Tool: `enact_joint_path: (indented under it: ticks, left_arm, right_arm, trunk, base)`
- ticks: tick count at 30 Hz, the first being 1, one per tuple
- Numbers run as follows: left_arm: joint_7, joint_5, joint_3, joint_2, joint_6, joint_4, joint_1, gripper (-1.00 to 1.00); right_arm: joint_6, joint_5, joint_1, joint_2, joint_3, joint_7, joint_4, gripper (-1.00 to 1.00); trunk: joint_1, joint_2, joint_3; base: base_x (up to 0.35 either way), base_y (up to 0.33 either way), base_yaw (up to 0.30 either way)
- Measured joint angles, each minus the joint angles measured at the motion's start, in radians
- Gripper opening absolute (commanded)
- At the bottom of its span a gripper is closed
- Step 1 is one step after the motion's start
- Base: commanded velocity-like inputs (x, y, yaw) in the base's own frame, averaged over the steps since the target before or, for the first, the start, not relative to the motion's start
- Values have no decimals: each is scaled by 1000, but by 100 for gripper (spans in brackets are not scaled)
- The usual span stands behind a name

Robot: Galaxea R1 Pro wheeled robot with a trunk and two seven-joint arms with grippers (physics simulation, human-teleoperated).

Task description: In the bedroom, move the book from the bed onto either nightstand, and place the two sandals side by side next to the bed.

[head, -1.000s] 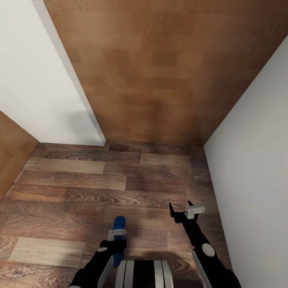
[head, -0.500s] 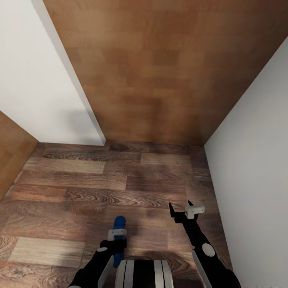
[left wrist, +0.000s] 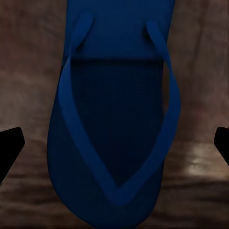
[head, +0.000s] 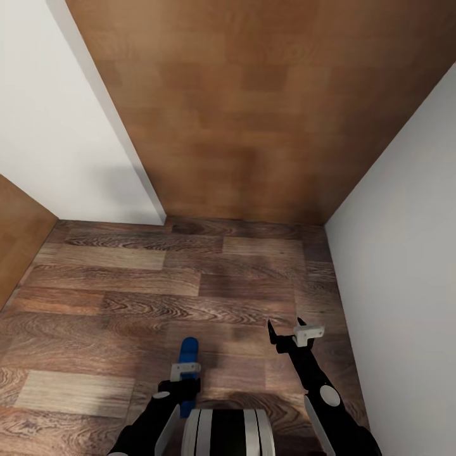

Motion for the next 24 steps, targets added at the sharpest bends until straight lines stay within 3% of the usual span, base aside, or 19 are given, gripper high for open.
enact_joint_path:
  ticks: [5, 24]
  left_arm:
    - [0, 0, 0, 0, 0, 1, 0, 100]
    - [0, 0, 0, 0, 0, -1, 0, 100]
  right_arm:
    - [0, 0, 0, 0, 0, 0, 0, 100]
    - [0, 0, 0, 0, 0, 0, 0, 100]
  trunk:
    - [2, -1, -19]
    - [2, -1, -19]
  base:
    - [0, 0, 0]
    - [57, 0, 0]
